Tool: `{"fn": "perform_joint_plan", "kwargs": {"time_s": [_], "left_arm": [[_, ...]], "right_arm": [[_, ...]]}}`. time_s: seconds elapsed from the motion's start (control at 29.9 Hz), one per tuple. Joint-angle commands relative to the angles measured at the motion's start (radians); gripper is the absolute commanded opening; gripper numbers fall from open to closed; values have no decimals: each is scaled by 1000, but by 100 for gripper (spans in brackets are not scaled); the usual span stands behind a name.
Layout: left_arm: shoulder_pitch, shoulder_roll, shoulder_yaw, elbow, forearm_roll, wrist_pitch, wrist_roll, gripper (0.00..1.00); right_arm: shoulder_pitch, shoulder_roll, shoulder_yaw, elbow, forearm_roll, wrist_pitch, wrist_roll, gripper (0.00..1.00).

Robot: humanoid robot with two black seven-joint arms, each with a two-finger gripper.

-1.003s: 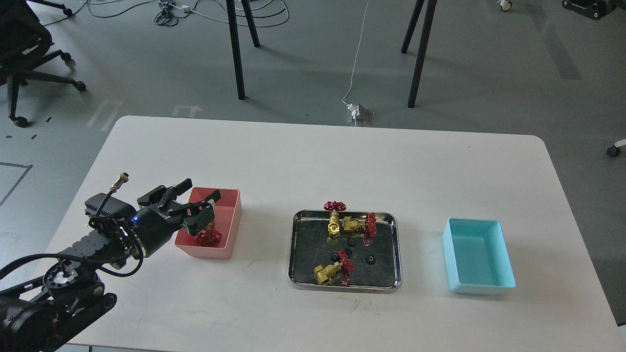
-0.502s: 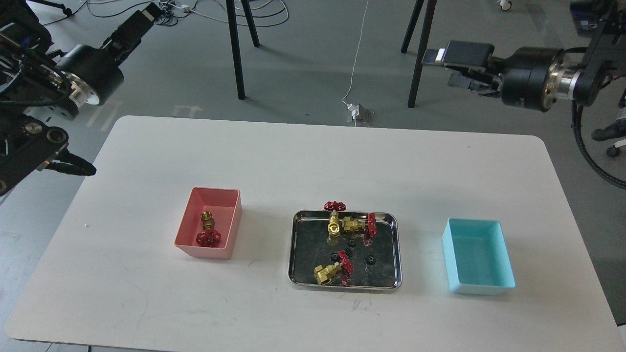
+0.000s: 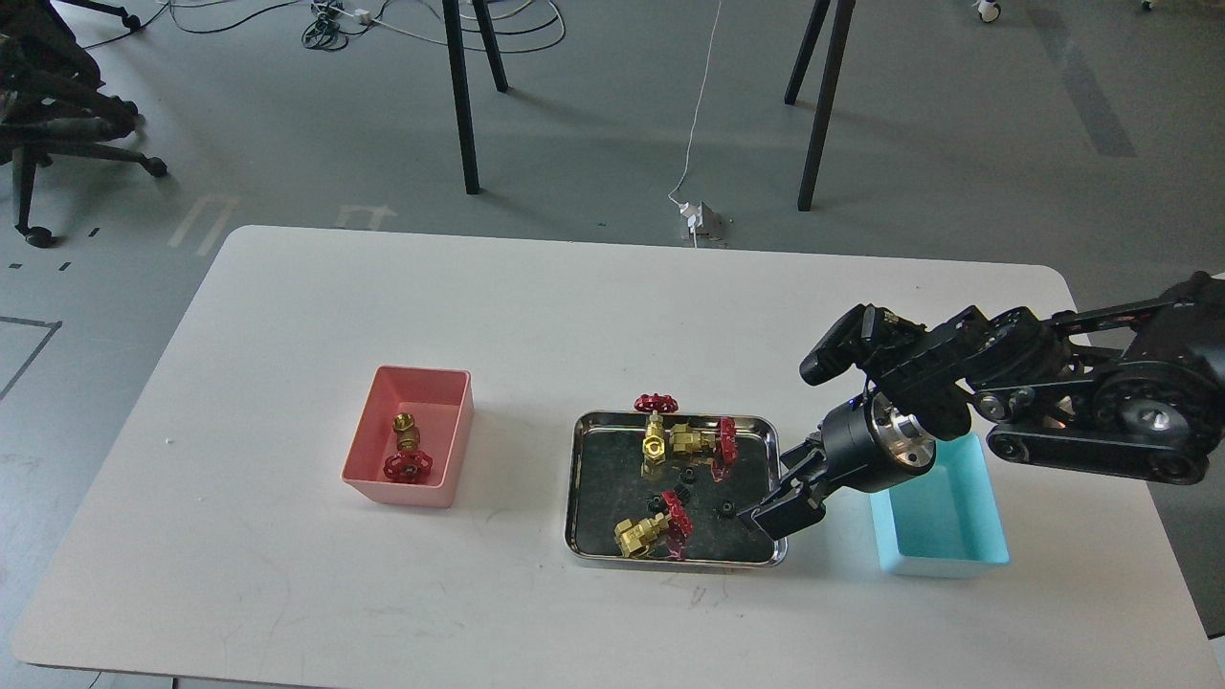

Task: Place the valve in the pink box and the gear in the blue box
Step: 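Lower the right gripper into the tray and grasp a small dark gear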

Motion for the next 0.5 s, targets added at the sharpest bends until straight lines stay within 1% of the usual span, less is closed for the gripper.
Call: {"fn": "perform_joint_plan", "kwargs": {"time_s": [0.0, 0.07, 0.2, 0.47], "left_arm": [[-4, 1, -2, 1, -2, 2, 0, 100], [-11, 5, -3, 1, -2, 2, 1, 100], [-29, 22, -16, 1, -2, 2, 1, 100], [-63, 44, -23, 1, -2, 2, 3, 100]], "right_arm": [[0, 98, -50, -82, -44, -27, 53, 83], [-2, 144, -73, -132, -60, -46, 67, 80], [-9, 236, -131, -230, -63, -71, 70, 73], [-19, 357, -169, -339, -61, -74, 68, 70]]}}
